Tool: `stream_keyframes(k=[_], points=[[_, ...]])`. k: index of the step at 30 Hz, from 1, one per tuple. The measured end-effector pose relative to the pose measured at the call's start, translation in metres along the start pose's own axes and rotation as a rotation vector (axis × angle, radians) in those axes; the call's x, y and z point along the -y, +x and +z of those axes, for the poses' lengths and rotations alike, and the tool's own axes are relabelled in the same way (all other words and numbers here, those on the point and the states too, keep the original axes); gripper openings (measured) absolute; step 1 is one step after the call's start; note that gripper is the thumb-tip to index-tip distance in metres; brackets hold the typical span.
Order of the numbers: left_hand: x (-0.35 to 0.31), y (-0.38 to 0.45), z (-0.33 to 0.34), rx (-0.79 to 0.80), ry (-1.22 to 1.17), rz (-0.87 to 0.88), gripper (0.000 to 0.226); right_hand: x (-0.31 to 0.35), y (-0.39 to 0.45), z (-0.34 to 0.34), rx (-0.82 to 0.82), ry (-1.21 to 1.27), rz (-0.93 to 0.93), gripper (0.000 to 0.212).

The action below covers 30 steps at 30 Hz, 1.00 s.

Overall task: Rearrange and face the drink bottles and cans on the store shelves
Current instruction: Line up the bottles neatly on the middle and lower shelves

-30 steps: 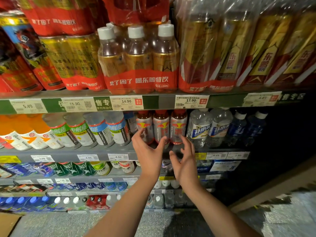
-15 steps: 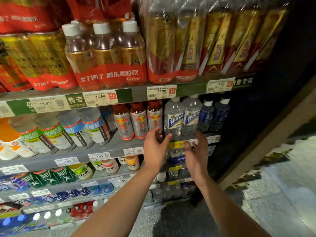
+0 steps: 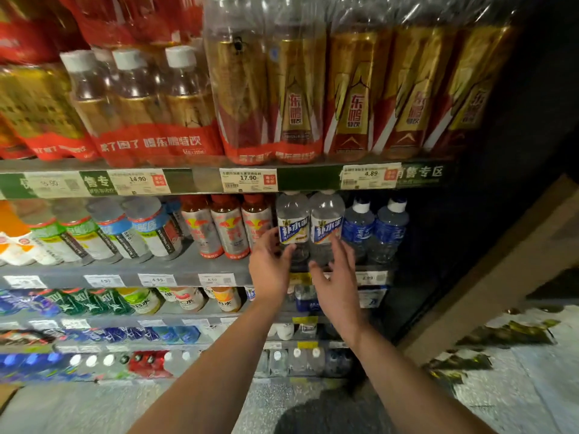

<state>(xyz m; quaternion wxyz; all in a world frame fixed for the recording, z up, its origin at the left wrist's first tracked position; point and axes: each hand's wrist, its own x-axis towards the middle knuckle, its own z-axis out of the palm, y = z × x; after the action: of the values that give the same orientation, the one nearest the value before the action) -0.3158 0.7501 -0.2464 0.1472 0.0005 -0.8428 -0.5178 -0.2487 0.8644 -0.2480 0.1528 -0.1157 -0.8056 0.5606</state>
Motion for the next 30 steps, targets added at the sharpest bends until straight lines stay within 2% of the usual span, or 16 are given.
stream_keyframes(k=[4, 6, 9, 12, 16, 20, 25, 30], points=[[-0.001, 0.000, 0.006, -0.042, 0.003, -0.007, 0.039, -0.004, 0.005, -0.006, 0.069, -0.018, -0.019, 0.070], [-0.002, -0.009, 0.008, -0.086, -0.030, -0.022, 0.035, -0.005, 0.005, -0.013, 0.077, -0.002, -0.040, 0.064], [-0.012, -0.029, 0.015, -0.144, -0.080, -0.030, 0.026, -0.007, 0.000, -0.028, -0.049, 0.069, -0.042, 0.044], [-0.019, -0.044, 0.034, -0.090, -0.107, -0.029, 0.018, -0.017, -0.003, -0.048, -0.236, 0.105, -0.025, 0.037], [-0.034, -0.054, 0.063, 0.006, -0.050, -0.012, 0.020, -0.028, 0.000, -0.070, -0.349, 0.119, 0.036, 0.051], [-0.047, -0.056, 0.087, 0.036, -0.007, -0.059, 0.027, -0.032, 0.009, -0.078, -0.319, 0.078, 0.092, 0.065], [-0.051, -0.055, 0.104, 0.023, 0.024, -0.089, 0.018, -0.038, 0.022, -0.080, -0.249, 0.011, 0.168, 0.081], [-0.053, -0.057, 0.111, -0.020, 0.007, -0.130, 0.025, -0.043, 0.023, -0.082, -0.259, 0.047, 0.176, 0.080]])
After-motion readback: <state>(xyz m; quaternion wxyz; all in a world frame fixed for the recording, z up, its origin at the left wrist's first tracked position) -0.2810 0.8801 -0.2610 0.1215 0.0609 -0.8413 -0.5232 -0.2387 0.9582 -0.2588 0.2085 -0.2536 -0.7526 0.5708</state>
